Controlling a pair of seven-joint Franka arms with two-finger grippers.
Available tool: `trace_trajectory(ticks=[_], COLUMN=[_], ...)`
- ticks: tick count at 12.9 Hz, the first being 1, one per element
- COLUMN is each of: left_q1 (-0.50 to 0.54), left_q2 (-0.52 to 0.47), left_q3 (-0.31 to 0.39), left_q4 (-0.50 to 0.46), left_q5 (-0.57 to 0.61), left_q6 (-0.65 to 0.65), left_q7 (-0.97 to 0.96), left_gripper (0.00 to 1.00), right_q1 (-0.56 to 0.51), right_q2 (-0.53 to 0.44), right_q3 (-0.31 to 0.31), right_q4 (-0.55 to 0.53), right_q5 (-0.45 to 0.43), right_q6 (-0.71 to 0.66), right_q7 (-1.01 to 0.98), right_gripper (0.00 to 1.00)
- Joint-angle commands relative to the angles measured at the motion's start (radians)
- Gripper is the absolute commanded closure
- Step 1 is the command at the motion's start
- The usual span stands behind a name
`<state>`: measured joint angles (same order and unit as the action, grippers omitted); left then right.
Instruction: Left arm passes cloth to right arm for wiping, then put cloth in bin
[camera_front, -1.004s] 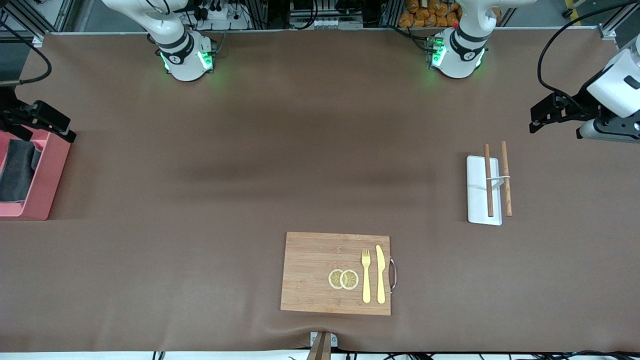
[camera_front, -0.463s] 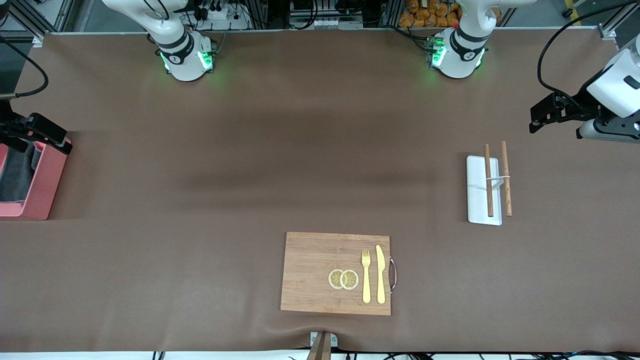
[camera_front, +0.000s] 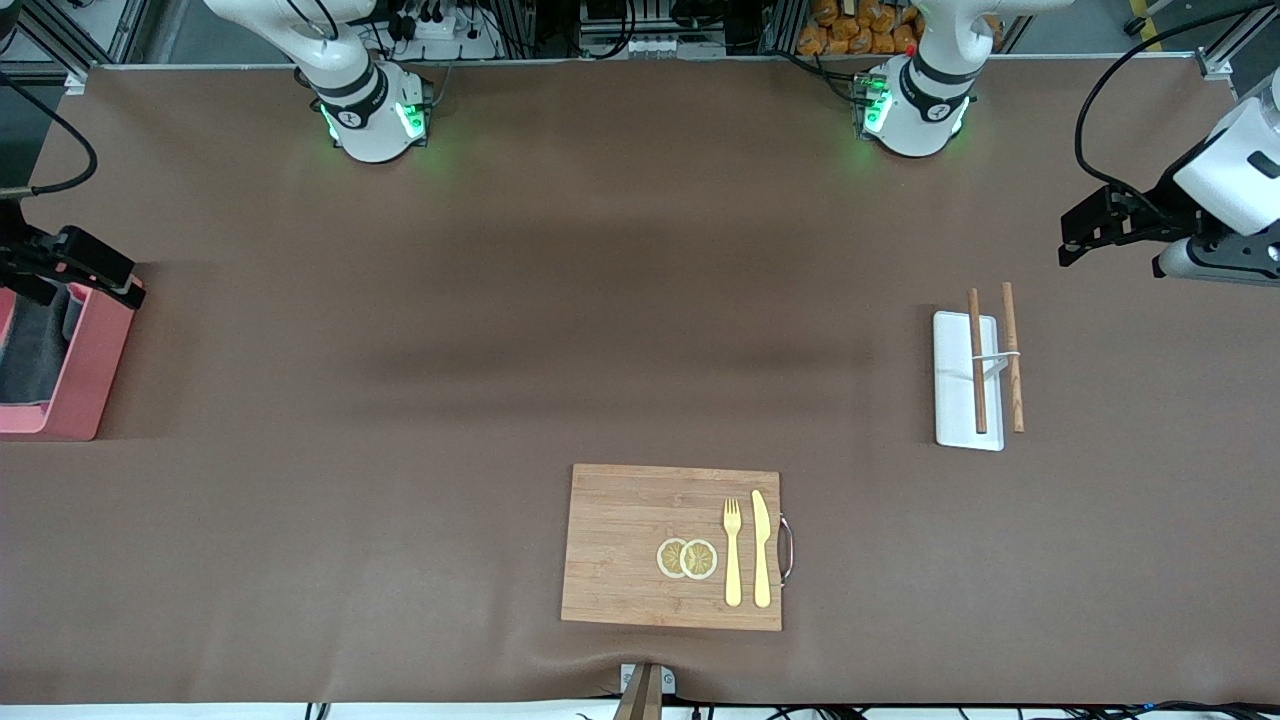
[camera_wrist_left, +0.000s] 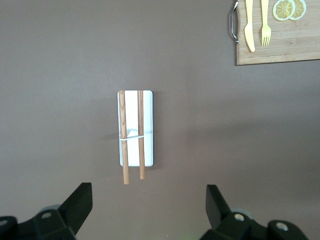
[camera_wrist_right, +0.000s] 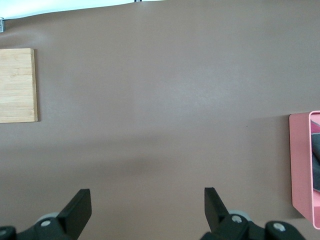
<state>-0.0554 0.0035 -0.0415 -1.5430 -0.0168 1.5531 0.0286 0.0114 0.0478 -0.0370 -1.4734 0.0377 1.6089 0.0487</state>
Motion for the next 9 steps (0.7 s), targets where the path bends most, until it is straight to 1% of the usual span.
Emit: trace_trajectory(ticks=[1, 9], left_q1=[0.002, 0.003], left_q2=[0.003, 0.003], left_q3=[0.000, 0.000], left_q4=[0.011, 0.009], left_q5=[-0.014, -0.014], left_q6=[0.004, 0.004], left_q7=[-0.010, -0.010], left_gripper=[0.00, 0.00], right_q1=[-0.002, -0.008], right_q2=[0.014, 0.018], right_q3=[0.005, 0.005], right_q4=[0.027, 0.022], right_q5=[-0.010, -0.009], right_q6=[-0.023, -0.026], right_q7=[0.002, -0.007], right_gripper=[0.00, 0.00])
